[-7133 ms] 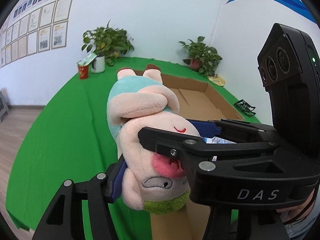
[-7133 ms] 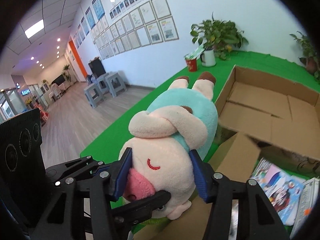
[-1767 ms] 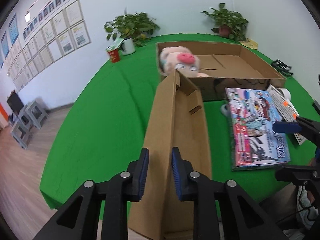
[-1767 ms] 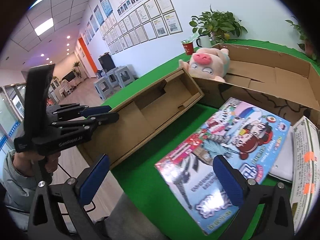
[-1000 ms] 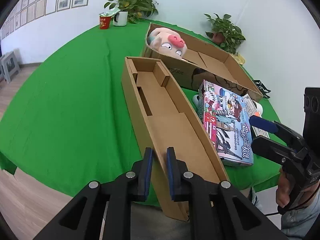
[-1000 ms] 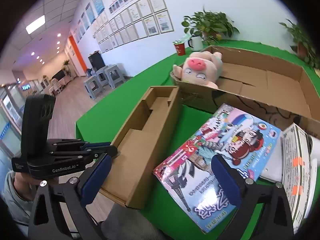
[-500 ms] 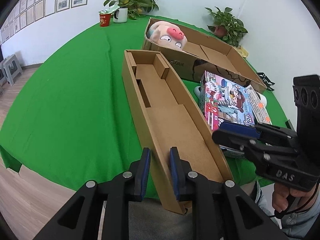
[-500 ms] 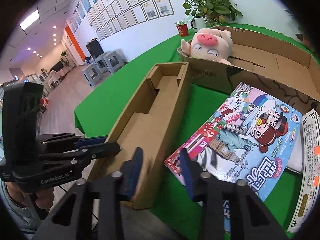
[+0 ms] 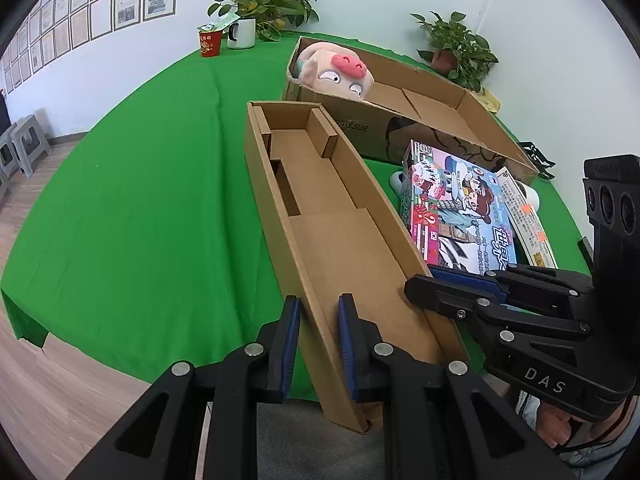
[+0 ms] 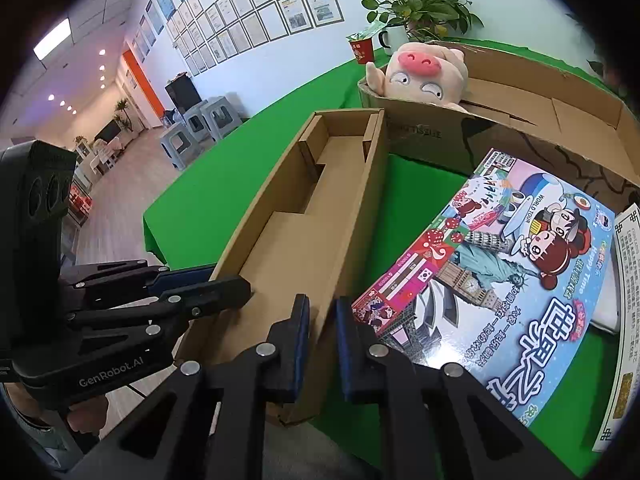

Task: Organize objects
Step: 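Carry the cardboard tray with the left tool toward the open box, then lower the tray into the box beside the pig and release it, then grasp the blue-and-pink board game box with the left tool, then lift the game box with the left tool and tilt it upright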

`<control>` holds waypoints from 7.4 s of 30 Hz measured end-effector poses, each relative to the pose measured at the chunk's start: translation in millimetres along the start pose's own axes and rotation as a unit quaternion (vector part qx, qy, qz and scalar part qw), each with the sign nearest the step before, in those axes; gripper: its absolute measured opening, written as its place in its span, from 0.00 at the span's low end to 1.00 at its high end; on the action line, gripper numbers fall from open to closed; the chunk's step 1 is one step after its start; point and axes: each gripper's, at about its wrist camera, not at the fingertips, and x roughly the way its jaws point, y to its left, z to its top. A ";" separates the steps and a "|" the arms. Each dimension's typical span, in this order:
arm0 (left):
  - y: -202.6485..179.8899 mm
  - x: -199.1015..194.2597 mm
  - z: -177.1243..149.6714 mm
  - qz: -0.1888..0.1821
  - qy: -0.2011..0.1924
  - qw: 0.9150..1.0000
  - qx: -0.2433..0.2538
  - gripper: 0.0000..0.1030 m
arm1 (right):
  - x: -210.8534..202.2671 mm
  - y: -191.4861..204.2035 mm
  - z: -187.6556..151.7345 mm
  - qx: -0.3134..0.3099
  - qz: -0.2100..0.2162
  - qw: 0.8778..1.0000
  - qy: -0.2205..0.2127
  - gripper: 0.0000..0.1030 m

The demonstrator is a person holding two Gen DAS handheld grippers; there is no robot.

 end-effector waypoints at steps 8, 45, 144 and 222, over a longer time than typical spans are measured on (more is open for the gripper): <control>-6.1 -1.2 -0.4 0.013 -0.009 1.000 0.012 0.15 | -5.0 3.4 -6.7 -0.001 -0.015 1.000 -0.009 0.12; -177.0 -66.5 154.7 -0.061 -0.209 0.960 0.177 0.10 | -156.2 -76.2 62.4 0.045 -0.142 0.949 -0.279 0.11; -137.6 -68.2 114.3 0.026 -0.266 0.947 0.176 1.00 | -126.4 -137.9 23.8 0.075 -0.262 0.943 -0.189 1.00; -48.6 118.9 15.0 -0.285 0.108 0.951 -0.052 0.74 | -45.8 -95.3 -56.5 0.115 -0.044 0.992 -0.021 0.72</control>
